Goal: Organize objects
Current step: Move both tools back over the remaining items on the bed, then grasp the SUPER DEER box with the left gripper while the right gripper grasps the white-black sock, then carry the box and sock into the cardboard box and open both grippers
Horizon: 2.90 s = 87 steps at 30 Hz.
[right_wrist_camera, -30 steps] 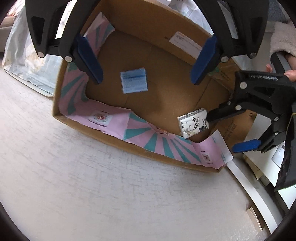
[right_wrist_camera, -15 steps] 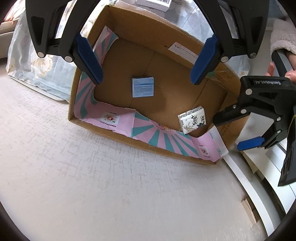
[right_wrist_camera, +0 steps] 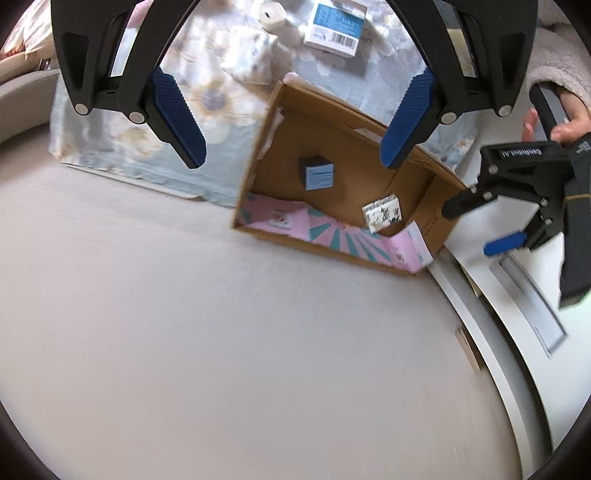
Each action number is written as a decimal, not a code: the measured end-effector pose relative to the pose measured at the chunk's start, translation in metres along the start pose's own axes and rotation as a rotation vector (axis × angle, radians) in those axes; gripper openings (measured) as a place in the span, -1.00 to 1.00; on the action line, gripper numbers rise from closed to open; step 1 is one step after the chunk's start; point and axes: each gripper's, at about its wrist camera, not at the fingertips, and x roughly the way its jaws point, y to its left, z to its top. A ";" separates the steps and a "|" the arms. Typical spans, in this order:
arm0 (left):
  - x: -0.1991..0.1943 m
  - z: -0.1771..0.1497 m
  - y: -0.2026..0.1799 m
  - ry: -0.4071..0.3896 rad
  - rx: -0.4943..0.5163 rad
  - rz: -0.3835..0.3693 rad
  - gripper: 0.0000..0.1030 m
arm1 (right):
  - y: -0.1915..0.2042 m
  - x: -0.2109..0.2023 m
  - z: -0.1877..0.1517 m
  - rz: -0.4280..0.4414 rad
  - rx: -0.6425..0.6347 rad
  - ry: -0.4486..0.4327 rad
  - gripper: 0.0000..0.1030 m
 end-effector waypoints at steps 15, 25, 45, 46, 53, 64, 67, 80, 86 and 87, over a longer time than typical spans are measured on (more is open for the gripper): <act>-0.026 -0.069 -0.081 0.045 -0.045 -0.028 1.00 | -0.061 -0.078 -0.094 -0.077 0.087 -0.065 0.83; 0.000 -0.132 -0.134 0.127 -0.067 -0.030 0.99 | -0.083 -0.065 -0.181 -0.120 0.189 -0.010 0.82; 0.053 -0.182 -0.182 0.195 -0.050 0.003 0.79 | -0.112 -0.003 -0.266 -0.098 0.305 0.095 0.18; 0.055 -0.184 -0.183 0.199 -0.051 0.005 0.74 | -0.112 -0.001 -0.267 -0.093 0.307 0.098 0.17; 0.063 -0.187 -0.186 0.205 -0.058 0.012 0.70 | -0.111 0.008 -0.270 -0.087 0.299 0.104 0.16; 0.066 -0.189 -0.176 0.202 -0.083 0.011 0.30 | -0.121 0.016 -0.270 -0.099 0.299 0.113 -0.04; 0.066 -0.189 -0.177 0.200 -0.072 0.012 0.30 | -0.122 0.018 -0.269 -0.093 0.299 0.113 -0.18; 0.054 -0.189 -0.171 0.198 -0.074 -0.016 0.29 | -0.120 0.014 -0.265 -0.093 0.294 0.091 -0.33; 0.039 -0.176 -0.162 0.182 -0.060 -0.016 0.29 | -0.117 0.006 -0.254 -0.086 0.307 0.064 -0.34; 0.036 -0.173 -0.160 0.175 -0.058 -0.017 0.29 | -0.116 0.004 -0.251 -0.084 0.309 0.059 -0.34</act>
